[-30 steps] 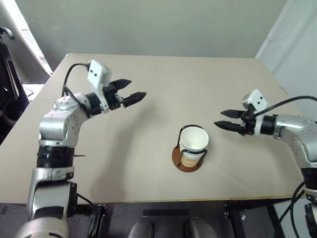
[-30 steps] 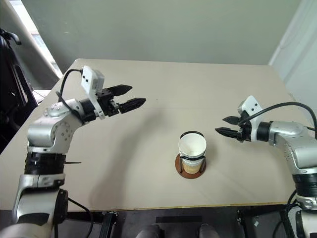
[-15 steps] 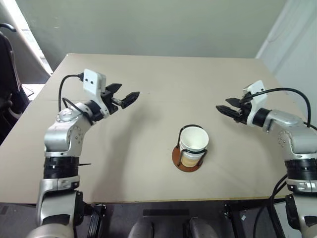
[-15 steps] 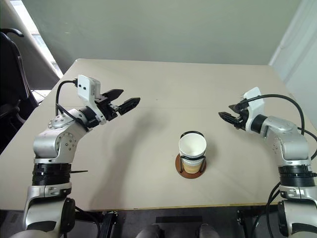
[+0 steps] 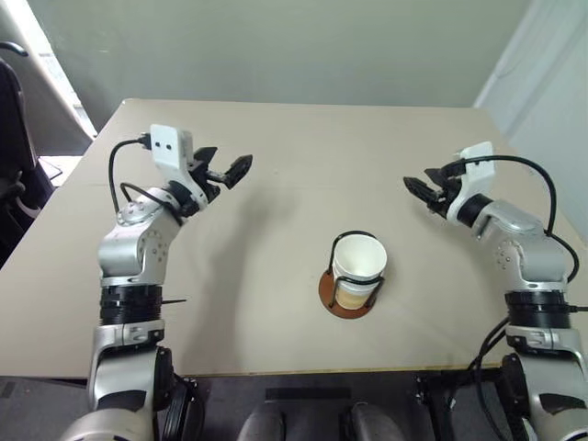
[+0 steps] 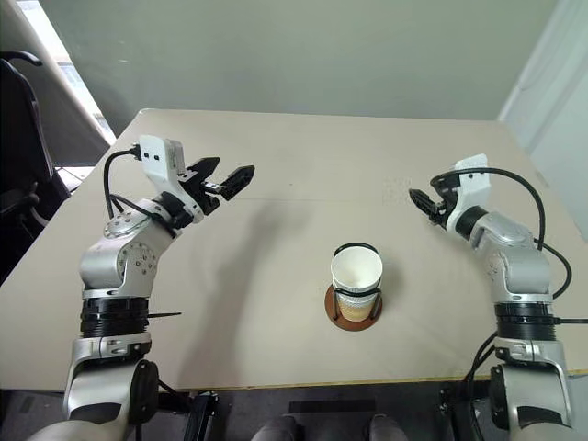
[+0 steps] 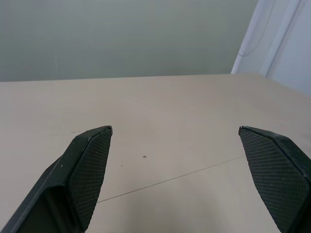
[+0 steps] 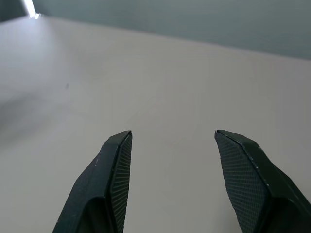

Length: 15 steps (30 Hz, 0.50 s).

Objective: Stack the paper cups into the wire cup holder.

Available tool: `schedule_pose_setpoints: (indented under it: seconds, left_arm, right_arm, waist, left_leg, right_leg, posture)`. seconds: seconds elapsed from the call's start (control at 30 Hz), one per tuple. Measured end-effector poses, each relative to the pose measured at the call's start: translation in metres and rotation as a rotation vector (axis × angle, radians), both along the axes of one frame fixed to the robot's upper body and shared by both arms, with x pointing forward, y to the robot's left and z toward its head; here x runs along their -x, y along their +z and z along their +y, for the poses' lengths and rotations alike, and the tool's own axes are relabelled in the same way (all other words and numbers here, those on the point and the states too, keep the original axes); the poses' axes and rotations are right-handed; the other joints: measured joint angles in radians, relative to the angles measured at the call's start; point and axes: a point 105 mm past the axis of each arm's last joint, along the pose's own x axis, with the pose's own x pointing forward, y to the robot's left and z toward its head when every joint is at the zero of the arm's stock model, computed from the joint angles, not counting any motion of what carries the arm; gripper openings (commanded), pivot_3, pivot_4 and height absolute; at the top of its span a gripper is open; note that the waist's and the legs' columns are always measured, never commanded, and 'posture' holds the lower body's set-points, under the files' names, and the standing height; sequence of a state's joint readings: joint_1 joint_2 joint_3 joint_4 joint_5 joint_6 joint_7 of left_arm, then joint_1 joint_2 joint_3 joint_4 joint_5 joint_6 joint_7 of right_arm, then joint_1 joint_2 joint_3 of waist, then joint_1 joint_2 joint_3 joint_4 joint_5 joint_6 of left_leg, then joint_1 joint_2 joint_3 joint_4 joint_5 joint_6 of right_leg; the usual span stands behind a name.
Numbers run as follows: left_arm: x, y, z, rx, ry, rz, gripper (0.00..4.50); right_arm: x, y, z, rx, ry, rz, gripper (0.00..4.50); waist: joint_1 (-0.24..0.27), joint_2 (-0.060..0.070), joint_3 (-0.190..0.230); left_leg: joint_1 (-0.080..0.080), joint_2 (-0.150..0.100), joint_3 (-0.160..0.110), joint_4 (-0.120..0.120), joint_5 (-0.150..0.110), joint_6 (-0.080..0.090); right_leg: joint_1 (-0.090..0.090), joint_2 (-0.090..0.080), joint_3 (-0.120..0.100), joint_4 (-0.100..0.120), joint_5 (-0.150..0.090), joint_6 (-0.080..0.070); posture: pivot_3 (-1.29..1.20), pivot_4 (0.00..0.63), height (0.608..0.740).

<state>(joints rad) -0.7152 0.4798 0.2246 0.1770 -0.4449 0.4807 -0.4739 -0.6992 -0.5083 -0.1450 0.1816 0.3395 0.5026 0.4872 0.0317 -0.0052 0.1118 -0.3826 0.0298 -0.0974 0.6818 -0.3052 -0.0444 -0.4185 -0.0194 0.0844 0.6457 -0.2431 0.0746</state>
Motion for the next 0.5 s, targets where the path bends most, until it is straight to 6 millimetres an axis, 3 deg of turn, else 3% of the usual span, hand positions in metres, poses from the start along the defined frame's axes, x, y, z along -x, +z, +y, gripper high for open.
schedule_pose_setpoints:
  seconds: [0.13, 0.5]
  left_arm:
    - [-0.0016, 0.0011, -0.0001, -0.01, 0.027, -0.024, 4.48]
    - [-0.0071, -0.0056, 0.0029, -0.041, 0.082, -0.031, 4.48]
  right_arm:
    - [-0.0048, 0.008, 0.0006, -0.024, -0.041, -0.058, 2.69]
    - [-0.0083, 0.003, -0.0071, 0.026, -0.102, -0.061, 2.69]
  waist:
    - [0.002, 0.0, 0.0]
    - [0.001, 0.0, 0.0]
  left_leg:
    - [0.0, 0.0, 0.0, 0.0, 0.0, 0.0]
    - [-0.001, 0.0, 0.0, -0.001, -0.001, -0.001]
  right_leg:
    - [0.0, 0.0, 0.0, 0.0, 0.0, 0.0]
    - [-0.001, 0.0, 0.0, 0.0, 0.0, -0.001]
  posture:
    - [0.0, 0.15, 0.74]
    - [0.0, 0.15, 0.74]
